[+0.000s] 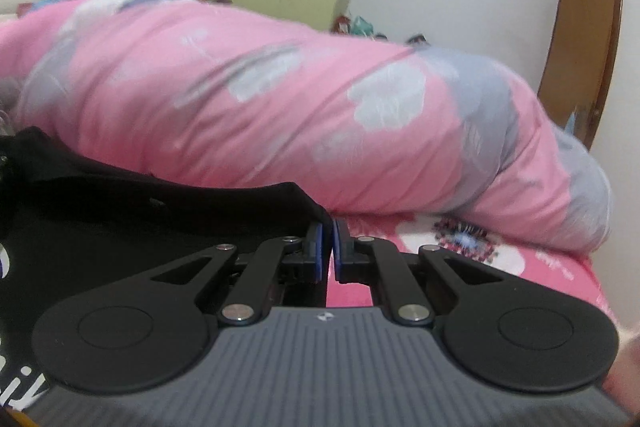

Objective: Fold clothes

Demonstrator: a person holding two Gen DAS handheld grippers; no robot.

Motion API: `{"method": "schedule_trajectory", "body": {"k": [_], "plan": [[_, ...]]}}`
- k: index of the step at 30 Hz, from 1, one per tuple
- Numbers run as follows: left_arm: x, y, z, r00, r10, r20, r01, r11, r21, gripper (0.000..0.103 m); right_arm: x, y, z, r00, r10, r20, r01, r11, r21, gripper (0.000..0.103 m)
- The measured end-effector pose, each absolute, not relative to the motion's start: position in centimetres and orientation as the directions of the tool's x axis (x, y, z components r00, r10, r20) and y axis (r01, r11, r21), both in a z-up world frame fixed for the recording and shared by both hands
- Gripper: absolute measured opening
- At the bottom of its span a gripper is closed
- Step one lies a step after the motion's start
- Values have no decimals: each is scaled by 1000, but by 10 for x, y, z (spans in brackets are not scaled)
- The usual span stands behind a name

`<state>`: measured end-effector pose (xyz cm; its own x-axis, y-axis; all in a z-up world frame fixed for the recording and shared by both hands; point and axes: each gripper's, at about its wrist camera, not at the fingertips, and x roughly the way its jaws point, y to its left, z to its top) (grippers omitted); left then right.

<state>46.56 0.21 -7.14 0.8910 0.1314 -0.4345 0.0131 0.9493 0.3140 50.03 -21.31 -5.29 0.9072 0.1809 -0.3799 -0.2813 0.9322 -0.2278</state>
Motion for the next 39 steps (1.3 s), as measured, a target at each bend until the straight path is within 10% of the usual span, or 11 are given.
{"method": "schedule_trajectory", "body": {"k": [2,7,9,12,14,32,39], "plan": [[474,-2,-85,856,131,-500,40,948,316,19,509,-211,-72,893,167,-419,-276,937,-215,4],[472,-4,-96,795,130,-593,75,948,309,75,524,-212,-111,793,133,-594,-291,940,-179,9],[463,-1,-89,786,118,-607,84,952,294,85,513,-219,-108,785,138,-604,-302,937,-178,32],[442,10,-67,759,85,-645,94,967,237,88,483,-239,-92,786,157,-598,-310,937,-161,73],[425,20,-53,732,63,-678,77,982,173,90,459,-256,-78,790,172,-589,-310,940,-142,80],[172,53,12,739,-208,-640,139,978,-158,89,146,-347,-36,735,433,-522,-348,901,258,83],[103,19,-43,657,-283,-699,281,952,-121,58,82,-369,-73,721,470,-510,-240,859,452,72]]}}
